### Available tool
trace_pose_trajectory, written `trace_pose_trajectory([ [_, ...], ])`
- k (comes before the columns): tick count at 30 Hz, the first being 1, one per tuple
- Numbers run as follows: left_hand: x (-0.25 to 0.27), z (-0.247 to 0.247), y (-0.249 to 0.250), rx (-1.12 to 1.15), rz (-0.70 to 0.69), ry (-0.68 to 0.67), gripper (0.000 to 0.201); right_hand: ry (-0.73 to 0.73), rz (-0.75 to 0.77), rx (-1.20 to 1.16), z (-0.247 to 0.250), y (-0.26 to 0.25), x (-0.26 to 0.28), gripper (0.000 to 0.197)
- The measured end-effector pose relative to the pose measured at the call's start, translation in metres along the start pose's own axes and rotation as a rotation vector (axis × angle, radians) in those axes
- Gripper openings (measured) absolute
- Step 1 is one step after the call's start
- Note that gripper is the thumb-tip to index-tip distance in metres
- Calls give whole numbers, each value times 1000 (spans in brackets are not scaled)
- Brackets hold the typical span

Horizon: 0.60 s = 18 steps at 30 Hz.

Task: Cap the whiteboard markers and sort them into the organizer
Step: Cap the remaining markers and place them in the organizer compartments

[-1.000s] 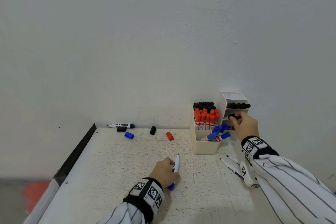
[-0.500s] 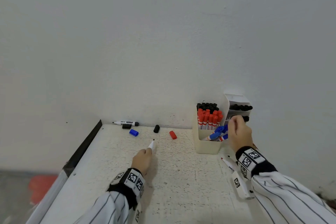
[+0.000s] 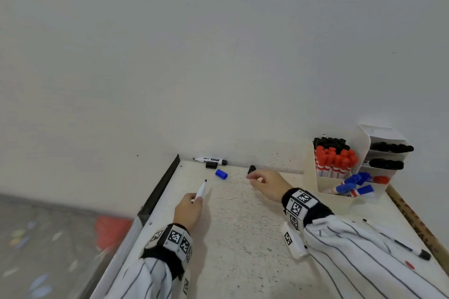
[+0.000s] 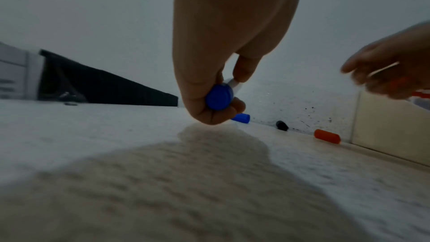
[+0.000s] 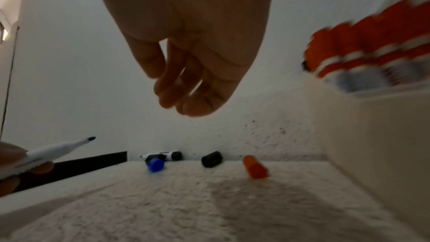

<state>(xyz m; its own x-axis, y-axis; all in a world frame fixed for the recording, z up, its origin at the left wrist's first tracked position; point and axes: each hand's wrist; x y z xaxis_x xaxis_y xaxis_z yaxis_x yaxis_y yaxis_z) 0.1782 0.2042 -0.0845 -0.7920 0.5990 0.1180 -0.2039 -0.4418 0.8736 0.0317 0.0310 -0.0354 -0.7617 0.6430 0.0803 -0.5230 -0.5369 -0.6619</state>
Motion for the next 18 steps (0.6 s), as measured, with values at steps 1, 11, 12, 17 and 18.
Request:
trace_pose_trajectory([
  [1,-2,5,-3,-10,2,-1,29,-42,-19,34,-9,-5,-10,32],
  [11,-22,29,-18,-79,-20,-66,20,-237,-103,273,-74,-35,-77,66],
  [12,-23,29,-18,-81,-25,-70,20,-232,-120,310,-77,-36,-79,63],
  [17,-22,26,-18,-96,-52,-96,24,-178,-95,379,-75,-36,-78,4],
  [18,-21,25,-17,-99,-60,-104,25,-180,-86,388,-73,-35,-76,14],
])
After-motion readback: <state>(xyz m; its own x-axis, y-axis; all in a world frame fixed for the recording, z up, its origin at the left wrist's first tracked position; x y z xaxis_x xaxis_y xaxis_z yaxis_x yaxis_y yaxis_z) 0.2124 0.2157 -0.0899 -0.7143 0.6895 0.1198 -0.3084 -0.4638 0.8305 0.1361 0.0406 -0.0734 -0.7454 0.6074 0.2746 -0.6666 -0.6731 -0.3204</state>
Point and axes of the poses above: each hand's wrist, its own x-axis away from the middle knuckle, its own z-axis out of the back of the hand, y = z × x, and after that the axes turned 7 degrees about -z, right-handed
